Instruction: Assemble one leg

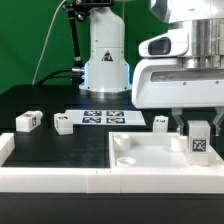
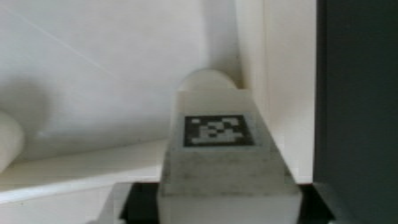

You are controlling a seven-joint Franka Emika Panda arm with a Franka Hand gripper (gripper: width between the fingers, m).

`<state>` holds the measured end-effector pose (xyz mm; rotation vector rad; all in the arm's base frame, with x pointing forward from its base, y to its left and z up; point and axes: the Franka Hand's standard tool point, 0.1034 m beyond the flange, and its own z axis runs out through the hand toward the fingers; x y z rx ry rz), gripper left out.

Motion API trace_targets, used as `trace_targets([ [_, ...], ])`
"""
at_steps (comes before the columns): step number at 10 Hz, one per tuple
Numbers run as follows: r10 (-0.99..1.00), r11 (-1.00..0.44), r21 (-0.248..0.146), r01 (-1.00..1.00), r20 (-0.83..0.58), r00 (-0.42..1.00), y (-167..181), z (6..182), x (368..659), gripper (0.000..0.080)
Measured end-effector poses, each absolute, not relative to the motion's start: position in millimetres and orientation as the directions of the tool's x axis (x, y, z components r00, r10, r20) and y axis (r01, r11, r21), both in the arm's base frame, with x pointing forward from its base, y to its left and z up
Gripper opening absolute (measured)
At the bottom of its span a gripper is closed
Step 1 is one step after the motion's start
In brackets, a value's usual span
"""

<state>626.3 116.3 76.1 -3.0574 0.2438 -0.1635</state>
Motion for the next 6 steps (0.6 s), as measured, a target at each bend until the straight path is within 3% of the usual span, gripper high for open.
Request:
trace_targets([
  [6,-0.729,-0.681,-0.144,-0.718,0.04,0.684,112.1,75.2,623.8,0.0291],
])
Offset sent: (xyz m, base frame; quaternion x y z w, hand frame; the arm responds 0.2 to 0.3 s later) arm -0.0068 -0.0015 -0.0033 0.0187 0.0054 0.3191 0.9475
